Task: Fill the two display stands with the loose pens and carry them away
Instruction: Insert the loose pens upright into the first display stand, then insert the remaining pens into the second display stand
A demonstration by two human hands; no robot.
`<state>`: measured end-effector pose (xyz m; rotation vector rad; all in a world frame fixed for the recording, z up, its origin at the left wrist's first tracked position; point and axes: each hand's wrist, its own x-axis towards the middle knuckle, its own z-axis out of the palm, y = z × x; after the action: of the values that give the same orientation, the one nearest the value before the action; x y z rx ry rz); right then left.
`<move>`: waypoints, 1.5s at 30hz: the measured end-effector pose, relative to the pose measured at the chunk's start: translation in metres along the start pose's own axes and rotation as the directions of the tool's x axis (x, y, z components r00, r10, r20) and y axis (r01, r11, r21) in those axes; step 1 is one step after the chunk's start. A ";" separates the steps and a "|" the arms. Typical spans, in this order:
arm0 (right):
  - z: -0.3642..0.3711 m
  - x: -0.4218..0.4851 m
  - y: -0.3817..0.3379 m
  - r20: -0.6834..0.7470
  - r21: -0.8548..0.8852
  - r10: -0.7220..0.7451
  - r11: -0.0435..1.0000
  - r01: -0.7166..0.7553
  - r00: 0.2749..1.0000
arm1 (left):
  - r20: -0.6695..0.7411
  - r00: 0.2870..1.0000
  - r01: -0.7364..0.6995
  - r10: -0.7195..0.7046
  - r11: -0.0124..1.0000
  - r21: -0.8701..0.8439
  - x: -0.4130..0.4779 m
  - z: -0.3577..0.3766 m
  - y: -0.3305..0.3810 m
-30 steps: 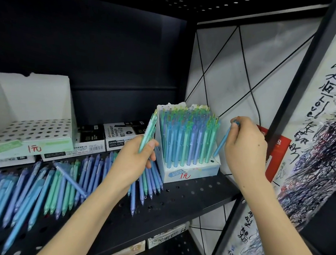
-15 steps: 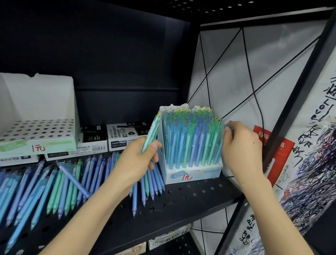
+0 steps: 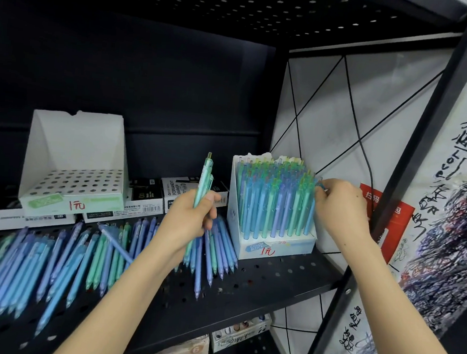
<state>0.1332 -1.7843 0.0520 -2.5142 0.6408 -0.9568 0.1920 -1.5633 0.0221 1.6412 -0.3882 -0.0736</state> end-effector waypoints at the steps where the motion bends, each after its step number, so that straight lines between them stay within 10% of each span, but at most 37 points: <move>1: 0.000 0.001 0.000 0.014 -0.006 0.013 1.000 -0.013 1.000 | -0.009 1.000 -0.001 0.001 1.000 -0.005 -0.001 -0.002 0.001; 10: 0.002 -0.039 -0.048 -0.398 -0.036 -0.216 0.975 0.220 0.891 | -0.122 0.992 -0.045 0.040 0.998 -0.041 -0.019 -0.054 0.003; 16: 0.045 -0.062 -0.131 0.052 0.431 -0.321 0.861 0.269 0.946 | -0.284 0.958 -0.059 0.038 0.996 -0.066 -0.043 -0.117 0.001; 22: 0.133 -0.050 -0.208 0.327 0.441 -0.355 0.877 0.190 0.876 | -0.402 0.916 -0.029 0.014 0.999 -0.033 -0.079 -0.187 -0.004; 36: 0.163 -0.082 -0.254 0.066 0.518 -0.417 0.791 0.326 0.907 | -0.541 0.840 0.030 -0.023 1.000 0.004 -0.152 -0.263 -0.004; 45: 0.119 -0.157 -0.300 0.170 0.748 -0.526 0.619 0.238 0.833 | -0.612 0.780 -0.112 0.129 0.991 0.066 -0.202 -0.255 0.035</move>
<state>0.1957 -1.4312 0.0336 -2.0297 -0.3873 -0.6260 0.0656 -1.2629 0.0492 1.5605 0.0159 0.5628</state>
